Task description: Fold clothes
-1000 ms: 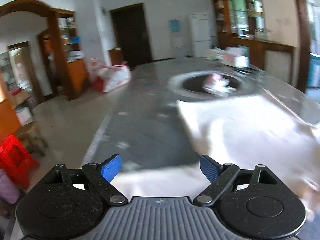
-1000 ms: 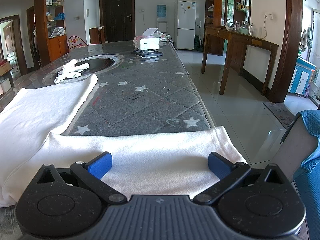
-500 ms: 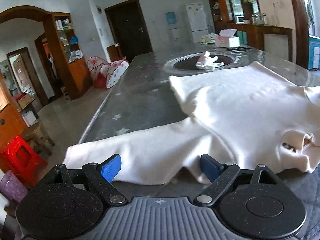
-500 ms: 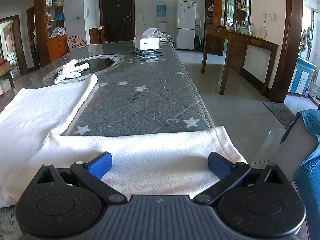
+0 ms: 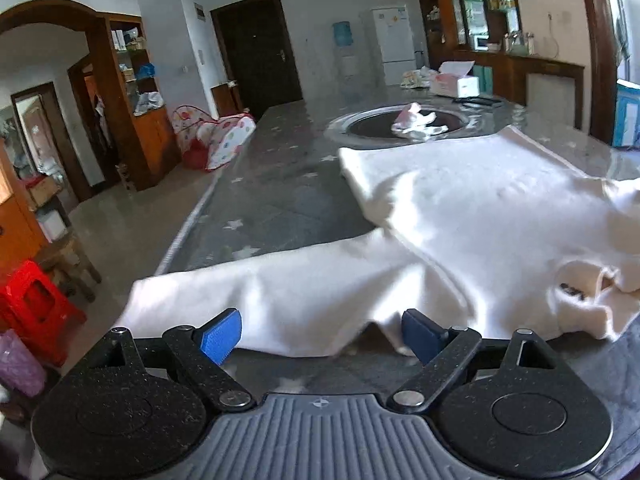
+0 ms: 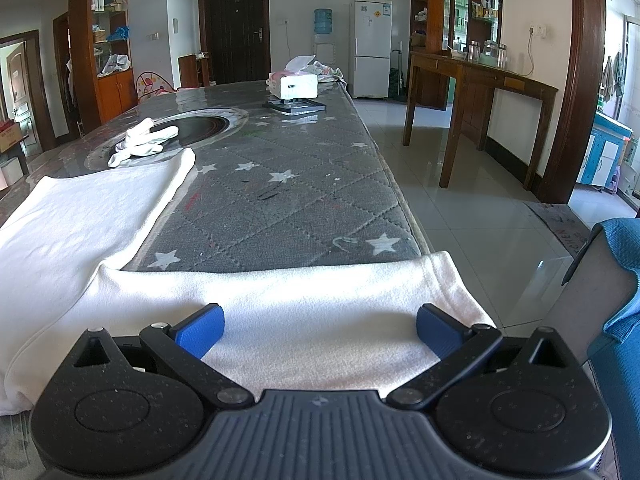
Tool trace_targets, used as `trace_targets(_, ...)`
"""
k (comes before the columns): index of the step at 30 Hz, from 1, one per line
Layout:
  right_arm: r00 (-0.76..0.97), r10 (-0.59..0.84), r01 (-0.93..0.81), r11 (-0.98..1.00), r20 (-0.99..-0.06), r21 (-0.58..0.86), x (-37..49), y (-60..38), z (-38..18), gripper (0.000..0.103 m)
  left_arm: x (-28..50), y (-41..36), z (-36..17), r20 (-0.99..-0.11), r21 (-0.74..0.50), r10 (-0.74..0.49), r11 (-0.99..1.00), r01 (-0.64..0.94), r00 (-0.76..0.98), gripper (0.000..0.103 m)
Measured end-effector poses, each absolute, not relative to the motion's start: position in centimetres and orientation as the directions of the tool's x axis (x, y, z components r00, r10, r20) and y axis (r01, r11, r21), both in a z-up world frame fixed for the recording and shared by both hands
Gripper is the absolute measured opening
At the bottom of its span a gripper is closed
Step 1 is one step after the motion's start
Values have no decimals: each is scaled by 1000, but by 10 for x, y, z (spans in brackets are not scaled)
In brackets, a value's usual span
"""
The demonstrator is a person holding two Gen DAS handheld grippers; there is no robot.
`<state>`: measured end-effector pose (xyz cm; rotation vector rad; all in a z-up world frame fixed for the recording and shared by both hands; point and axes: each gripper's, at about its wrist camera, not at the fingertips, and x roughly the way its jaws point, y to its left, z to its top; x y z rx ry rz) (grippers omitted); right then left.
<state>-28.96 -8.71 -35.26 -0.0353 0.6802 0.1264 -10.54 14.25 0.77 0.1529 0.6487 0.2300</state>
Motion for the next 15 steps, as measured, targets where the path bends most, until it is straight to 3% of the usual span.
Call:
trace_targets(6,786,99,-119,993,-611,7,-297,-91,-343,103,-100,135,31,-535,224,234,966,-131,812,92)
trace_targets(15,802,82,-94,996,-591,10,-311,-102,-328,98,-76,93,59,-472,218,84,976,24,878,98)
